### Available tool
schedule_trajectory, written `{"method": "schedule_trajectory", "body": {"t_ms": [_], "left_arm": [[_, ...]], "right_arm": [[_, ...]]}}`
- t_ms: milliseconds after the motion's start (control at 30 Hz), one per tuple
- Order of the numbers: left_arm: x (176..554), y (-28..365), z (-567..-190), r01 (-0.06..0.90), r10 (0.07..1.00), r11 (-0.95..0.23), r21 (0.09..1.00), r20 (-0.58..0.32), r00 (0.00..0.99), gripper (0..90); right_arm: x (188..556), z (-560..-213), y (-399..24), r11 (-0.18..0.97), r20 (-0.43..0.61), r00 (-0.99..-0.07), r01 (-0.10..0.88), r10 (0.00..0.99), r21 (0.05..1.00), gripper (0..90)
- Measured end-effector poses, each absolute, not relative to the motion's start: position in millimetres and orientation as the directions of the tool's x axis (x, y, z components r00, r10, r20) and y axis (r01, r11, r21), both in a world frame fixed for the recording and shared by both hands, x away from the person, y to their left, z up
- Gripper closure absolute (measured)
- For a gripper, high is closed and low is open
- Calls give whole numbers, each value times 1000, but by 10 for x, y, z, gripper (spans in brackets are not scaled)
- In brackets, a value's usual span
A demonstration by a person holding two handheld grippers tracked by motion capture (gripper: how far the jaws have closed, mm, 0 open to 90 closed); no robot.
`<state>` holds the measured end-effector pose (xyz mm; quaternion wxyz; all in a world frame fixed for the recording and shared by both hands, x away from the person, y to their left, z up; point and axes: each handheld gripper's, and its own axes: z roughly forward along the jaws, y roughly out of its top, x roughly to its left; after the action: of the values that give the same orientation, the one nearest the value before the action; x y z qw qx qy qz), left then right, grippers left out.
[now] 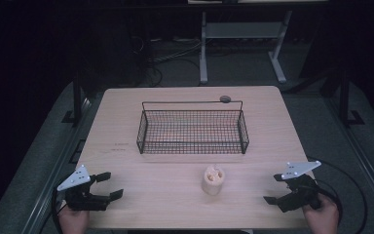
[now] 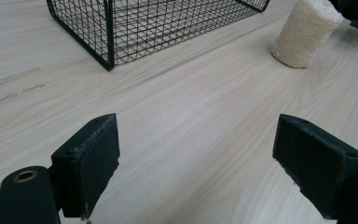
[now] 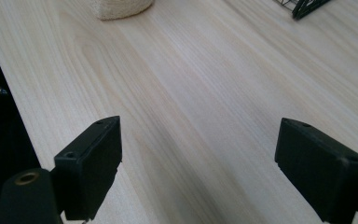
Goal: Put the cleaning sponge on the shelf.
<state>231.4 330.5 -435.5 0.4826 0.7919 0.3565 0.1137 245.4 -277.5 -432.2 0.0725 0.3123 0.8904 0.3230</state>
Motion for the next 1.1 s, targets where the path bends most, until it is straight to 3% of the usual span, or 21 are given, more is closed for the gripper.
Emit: {"method": "schedule_trajectory", "body": {"t_ms": [1100], "left_arm": [[2308, 3293, -4359, 458, 676, -278, 844, -167, 718, 134]], "right_arm": [[2559, -4295, -2488, 668, 80, -842, 478, 534, 571, 146]]}}
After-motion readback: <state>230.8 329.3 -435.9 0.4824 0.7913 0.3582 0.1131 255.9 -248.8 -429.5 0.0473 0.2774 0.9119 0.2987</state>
